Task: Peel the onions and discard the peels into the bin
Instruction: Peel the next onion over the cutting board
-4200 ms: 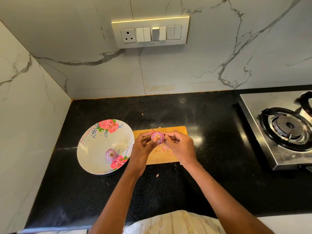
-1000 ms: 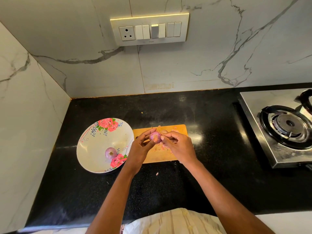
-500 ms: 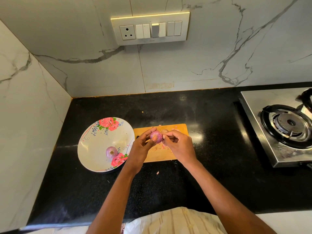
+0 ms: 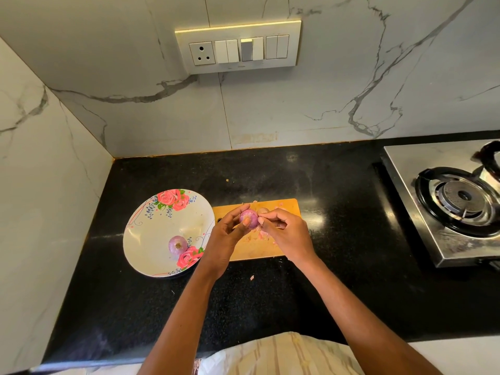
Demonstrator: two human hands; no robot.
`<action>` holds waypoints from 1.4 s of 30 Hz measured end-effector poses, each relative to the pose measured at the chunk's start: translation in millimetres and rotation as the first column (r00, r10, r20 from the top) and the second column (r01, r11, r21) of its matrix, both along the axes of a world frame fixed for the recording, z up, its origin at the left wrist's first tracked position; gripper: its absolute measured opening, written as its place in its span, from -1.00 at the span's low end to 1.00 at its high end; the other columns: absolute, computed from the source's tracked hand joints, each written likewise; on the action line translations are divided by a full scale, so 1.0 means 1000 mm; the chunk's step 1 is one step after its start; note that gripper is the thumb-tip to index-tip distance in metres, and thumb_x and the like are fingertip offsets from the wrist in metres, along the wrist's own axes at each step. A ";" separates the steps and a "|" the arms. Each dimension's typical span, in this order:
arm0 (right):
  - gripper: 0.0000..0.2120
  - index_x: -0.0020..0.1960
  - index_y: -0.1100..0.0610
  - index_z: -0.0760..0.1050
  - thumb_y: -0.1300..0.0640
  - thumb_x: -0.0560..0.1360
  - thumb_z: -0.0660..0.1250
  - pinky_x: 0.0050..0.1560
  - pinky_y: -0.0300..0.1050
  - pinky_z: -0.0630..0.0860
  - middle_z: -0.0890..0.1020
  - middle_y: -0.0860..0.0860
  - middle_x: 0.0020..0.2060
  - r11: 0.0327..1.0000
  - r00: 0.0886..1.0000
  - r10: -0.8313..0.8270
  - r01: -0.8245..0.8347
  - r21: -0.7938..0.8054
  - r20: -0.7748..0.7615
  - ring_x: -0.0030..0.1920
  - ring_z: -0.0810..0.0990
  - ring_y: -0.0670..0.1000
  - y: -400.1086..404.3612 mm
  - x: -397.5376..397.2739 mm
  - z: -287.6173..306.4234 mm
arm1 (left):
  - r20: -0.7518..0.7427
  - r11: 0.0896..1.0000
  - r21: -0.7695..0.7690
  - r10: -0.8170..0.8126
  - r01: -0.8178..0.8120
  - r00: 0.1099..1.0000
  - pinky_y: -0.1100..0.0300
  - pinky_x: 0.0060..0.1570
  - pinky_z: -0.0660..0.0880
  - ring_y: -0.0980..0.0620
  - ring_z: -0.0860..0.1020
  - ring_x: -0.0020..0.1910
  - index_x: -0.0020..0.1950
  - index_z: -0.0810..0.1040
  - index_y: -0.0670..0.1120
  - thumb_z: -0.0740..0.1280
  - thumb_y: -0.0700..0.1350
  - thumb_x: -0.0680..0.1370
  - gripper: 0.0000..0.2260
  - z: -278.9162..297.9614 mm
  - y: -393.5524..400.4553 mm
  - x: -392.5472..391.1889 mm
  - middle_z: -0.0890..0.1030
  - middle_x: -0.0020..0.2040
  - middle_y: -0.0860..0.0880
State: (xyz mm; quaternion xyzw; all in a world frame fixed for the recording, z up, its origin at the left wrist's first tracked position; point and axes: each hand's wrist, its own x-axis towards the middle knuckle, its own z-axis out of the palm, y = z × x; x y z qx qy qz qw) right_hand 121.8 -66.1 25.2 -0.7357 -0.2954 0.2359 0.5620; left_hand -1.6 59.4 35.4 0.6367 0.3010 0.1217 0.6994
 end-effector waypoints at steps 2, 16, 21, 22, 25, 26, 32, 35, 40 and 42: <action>-0.90 0.04 0.12 0.70 0.17 0.53 0.49 0.08 -0.22 0.62 0.72 -0.08 -0.10 1.000 1.000 -0.013 0.013 0.004 0.001 -0.04 0.71 -0.11 0.000 -0.001 0.000 | 0.007 1.000 -0.024 0.011 -0.011 1.000 0.10 0.32 0.51 0.09 0.57 0.31 0.37 0.53 0.16 0.44 0.11 0.49 -0.56 0.001 0.000 0.000 0.61 0.32 0.08; -0.73 0.21 0.08 0.63 0.16 0.52 0.50 0.08 -0.22 0.63 0.71 -0.07 0.04 0.999 0.994 -0.041 0.039 -0.020 -0.098 0.05 0.68 -0.15 0.007 0.003 0.002 | 0.036 0.992 -0.055 0.114 -0.112 0.993 0.10 0.22 0.58 0.00 0.60 0.27 0.36 0.53 0.03 0.42 0.09 0.48 -0.54 0.005 0.001 0.004 0.62 0.27 0.00; -0.76 0.19 0.11 0.67 0.09 0.54 0.47 0.10 -0.23 0.61 0.72 -0.08 0.06 0.999 0.995 -0.025 0.028 0.027 -0.093 0.08 0.68 -0.16 0.003 0.001 0.004 | 0.011 0.995 0.021 0.102 -0.103 0.995 0.12 0.23 0.56 0.08 0.60 0.25 0.34 0.55 0.05 0.46 0.08 0.48 -0.57 -0.001 -0.001 0.006 0.64 0.24 0.06; -0.78 0.16 0.11 0.68 0.10 0.53 0.48 0.08 -0.25 0.61 0.72 -0.08 0.04 0.998 0.996 -0.037 0.040 0.038 -0.079 0.06 0.68 -0.16 0.003 0.000 0.004 | 0.009 0.994 0.035 0.102 -0.102 0.995 0.16 0.20 0.57 0.10 0.59 0.24 0.34 0.55 0.05 0.45 0.07 0.49 -0.57 -0.001 -0.002 0.006 0.64 0.24 0.06; -0.84 0.10 0.12 0.67 0.17 0.52 0.49 0.02 -0.29 0.60 0.72 -0.07 -0.02 0.994 0.994 -0.079 0.084 0.070 -0.070 0.02 0.69 -0.16 0.003 -0.002 0.004 | 0.001 0.991 0.088 0.103 -0.103 0.995 0.31 0.10 0.56 0.17 0.57 0.23 0.34 0.54 0.05 0.46 0.02 0.51 -0.60 -0.001 -0.002 0.006 0.61 0.26 0.09; -0.85 0.09 0.10 0.66 0.20 0.52 0.50 0.02 -0.28 0.60 0.72 -0.08 -0.02 0.993 0.994 -0.088 0.093 0.075 -0.071 0.02 0.69 -0.16 0.003 -0.001 0.004 | 0.000 0.990 0.096 0.102 -0.101 0.995 0.33 0.08 0.56 0.19 0.57 0.22 0.34 0.54 0.04 0.46 0.00 0.51 -0.61 -0.001 -0.001 0.006 0.61 0.26 0.09; -0.75 0.07 0.00 0.53 0.23 0.50 0.52 -0.01 -0.32 0.59 0.71 -0.08 -0.04 0.992 0.994 -0.112 0.113 0.053 -0.014 -0.01 0.68 -0.19 0.005 -0.001 0.006 | 0.004 0.990 0.098 0.097 -0.097 0.995 0.43 -0.02 0.52 0.28 0.57 0.15 0.33 0.54 0.00 0.46 0.00 0.48 -0.57 0.002 -0.003 0.005 0.60 0.26 0.07; -0.77 0.05 0.04 0.53 0.22 0.49 0.52 -0.04 -0.34 0.58 0.69 -0.09 -0.07 0.993 0.993 -0.116 0.115 0.034 0.011 -0.03 0.67 -0.19 0.006 -0.001 0.004 | 0.012 0.991 0.099 0.092 -0.093 0.996 0.43 -0.02 0.52 0.28 0.57 0.15 0.34 0.54 -0.01 0.45 -0.07 0.53 -0.62 0.001 -0.004 0.003 0.60 0.26 0.07; -0.85 0.01 0.03 0.56 0.13 0.51 0.51 -0.12 -0.39 0.55 0.67 -0.14 -0.11 0.986 0.986 -0.166 0.167 -0.028 0.027 -0.08 0.63 -0.25 0.004 0.003 -0.001 | 0.011 0.995 0.048 0.083 -0.084 0.996 0.24 0.18 0.57 0.17 0.56 0.25 0.34 0.55 0.06 0.47 -0.01 0.53 -0.62 -0.003 -0.003 0.001 0.61 0.26 0.10; -0.92 -0.01 0.02 0.59 0.14 0.54 0.47 -0.15 -0.46 0.49 0.65 -0.16 -0.13 0.979 0.983 -0.183 0.185 -0.084 0.031 -0.11 0.61 -0.30 0.002 0.008 -0.004 | 0.022 0.996 -0.005 0.086 -0.086 0.996 0.08 0.30 0.52 0.09 0.56 0.29 0.34 0.55 0.05 0.48 0.04 0.49 -0.58 -0.003 -0.002 0.000 0.62 0.26 0.09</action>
